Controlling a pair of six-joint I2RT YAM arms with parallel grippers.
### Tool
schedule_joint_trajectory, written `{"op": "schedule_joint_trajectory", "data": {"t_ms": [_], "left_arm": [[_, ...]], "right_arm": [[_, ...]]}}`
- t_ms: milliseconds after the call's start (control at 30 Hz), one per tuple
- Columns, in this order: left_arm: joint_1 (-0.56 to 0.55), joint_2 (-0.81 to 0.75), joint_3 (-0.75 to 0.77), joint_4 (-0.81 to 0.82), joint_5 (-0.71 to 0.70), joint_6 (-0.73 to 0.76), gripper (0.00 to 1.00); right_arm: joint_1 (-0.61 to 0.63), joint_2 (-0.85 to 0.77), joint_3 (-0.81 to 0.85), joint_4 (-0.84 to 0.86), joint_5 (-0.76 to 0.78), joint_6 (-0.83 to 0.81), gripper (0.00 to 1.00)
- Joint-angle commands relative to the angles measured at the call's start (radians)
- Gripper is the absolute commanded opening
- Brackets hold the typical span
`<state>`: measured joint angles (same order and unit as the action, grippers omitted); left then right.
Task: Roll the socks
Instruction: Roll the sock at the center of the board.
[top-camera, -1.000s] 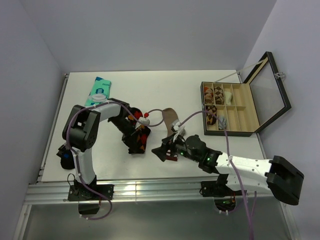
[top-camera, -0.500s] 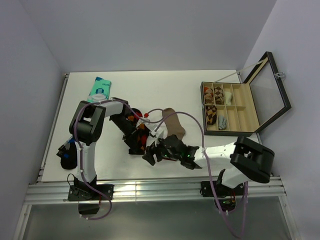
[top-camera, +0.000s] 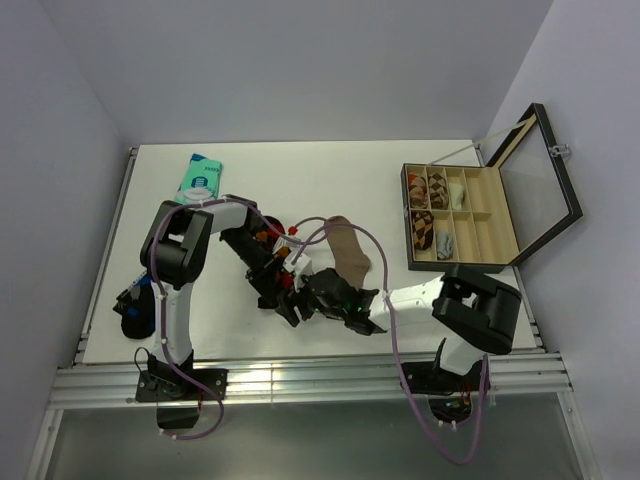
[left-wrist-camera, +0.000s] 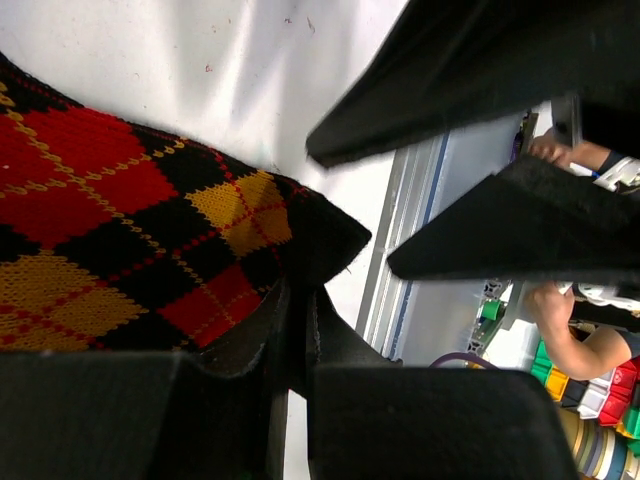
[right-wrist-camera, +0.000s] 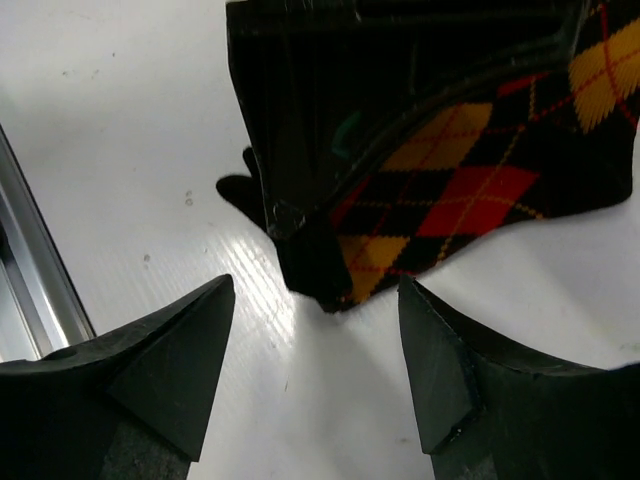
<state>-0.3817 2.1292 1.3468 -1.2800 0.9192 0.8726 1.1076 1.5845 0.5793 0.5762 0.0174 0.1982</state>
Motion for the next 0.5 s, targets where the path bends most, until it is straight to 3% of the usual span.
{"op": "schedule_joint_trajectory", "data": {"t_ms": [0, 467], "left_arm": [[0.003, 0.009, 0.028, -0.007, 0.030, -0.003, 0.00], [0.003, 0.017, 0.029, -0.002, 0.023, -0.020, 0.00]], "right_arm": [[0.005, 0.034, 0.065, 0.042, 0.021, -0.043, 0.72], [0.005, 0.112, 0.122, 0.014, -0.007, -0.059, 0.60]]}}
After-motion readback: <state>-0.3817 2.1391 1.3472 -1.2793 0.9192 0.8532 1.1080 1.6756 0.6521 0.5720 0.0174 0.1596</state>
